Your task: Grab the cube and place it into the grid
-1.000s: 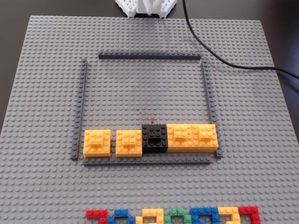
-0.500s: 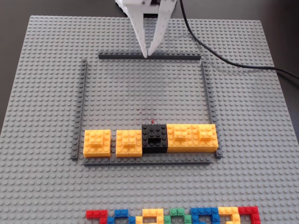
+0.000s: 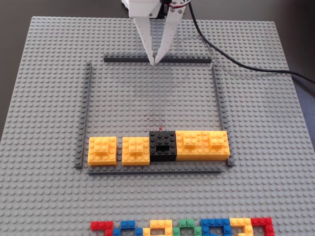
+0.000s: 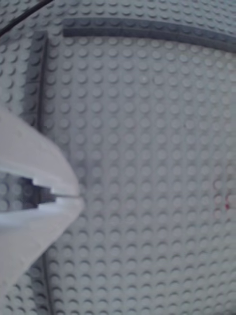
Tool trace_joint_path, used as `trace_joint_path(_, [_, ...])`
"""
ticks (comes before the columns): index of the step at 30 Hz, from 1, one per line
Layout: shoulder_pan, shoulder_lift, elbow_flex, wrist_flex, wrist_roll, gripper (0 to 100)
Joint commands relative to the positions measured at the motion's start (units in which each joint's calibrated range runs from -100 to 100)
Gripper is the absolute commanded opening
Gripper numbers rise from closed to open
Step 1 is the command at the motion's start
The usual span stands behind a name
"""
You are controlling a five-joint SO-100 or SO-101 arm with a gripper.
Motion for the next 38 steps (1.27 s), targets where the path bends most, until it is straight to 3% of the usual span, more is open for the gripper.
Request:
trace_joint_path(1, [0.15,-2.12,3.44,-2.28,-0.24,0])
trace_joint_path(10, [-3.32,-2.12,3.44,-1.25,-1.9,0])
trace_joint_path(38, [-1.99,-2.12,3.44,0.7,-0.88,0])
